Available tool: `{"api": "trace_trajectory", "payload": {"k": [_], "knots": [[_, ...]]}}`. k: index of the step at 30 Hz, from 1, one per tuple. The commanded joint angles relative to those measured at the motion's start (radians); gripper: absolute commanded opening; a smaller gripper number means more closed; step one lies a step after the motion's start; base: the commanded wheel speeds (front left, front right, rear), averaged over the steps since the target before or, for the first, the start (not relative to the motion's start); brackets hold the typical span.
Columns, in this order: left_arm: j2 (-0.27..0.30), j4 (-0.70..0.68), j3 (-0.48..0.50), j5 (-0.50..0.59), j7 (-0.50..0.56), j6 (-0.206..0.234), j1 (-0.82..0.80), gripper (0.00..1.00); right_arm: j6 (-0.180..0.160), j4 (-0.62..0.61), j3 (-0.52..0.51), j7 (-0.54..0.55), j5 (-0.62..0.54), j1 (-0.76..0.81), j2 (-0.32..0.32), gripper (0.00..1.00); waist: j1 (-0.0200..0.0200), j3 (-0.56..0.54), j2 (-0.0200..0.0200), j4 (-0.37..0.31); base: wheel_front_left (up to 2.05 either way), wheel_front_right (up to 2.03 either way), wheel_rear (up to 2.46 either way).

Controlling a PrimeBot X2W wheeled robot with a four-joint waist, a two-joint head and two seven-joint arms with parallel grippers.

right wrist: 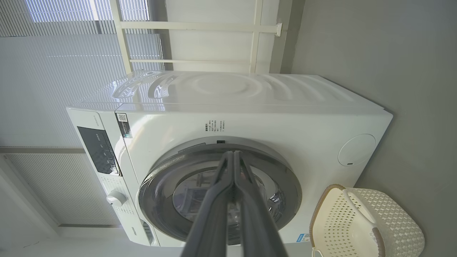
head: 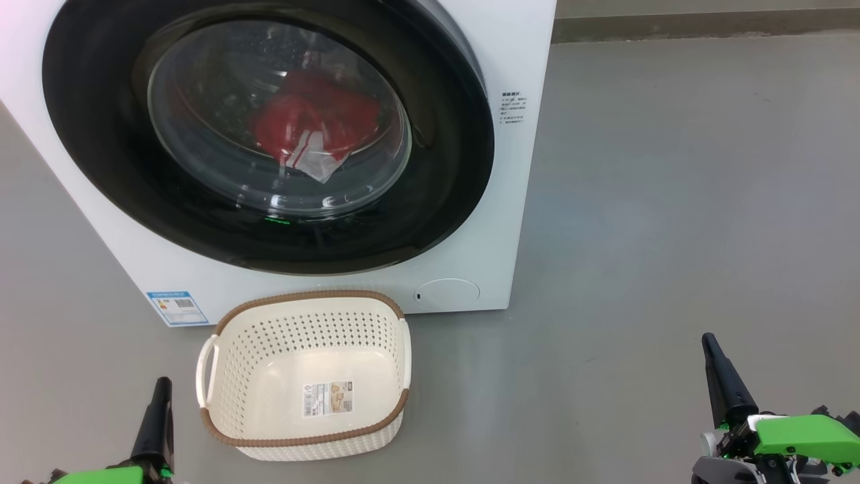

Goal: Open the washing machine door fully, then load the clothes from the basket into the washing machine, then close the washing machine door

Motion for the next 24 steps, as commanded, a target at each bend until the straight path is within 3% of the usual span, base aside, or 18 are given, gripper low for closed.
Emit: {"api": "trace_trajectory", "payload": {"k": [1,24], "knots": [[0.012,-0.018,0.035,0.005,0.008,-0.003,-0.039,0.00,0.002,-0.030,0.021,0.007,-0.001,-0.011,-0.001,0.00,0.0000,0.000,0.0000,0.000,0.00,0.00,0.00],[0.010,-0.018,0.038,0.007,0.011,-0.003,-0.039,0.00,0.002,-0.030,0.020,0.008,-0.002,-0.011,-0.001,0.00,0.0000,0.000,0.0000,0.000,0.00,0.00,0.00]]}}
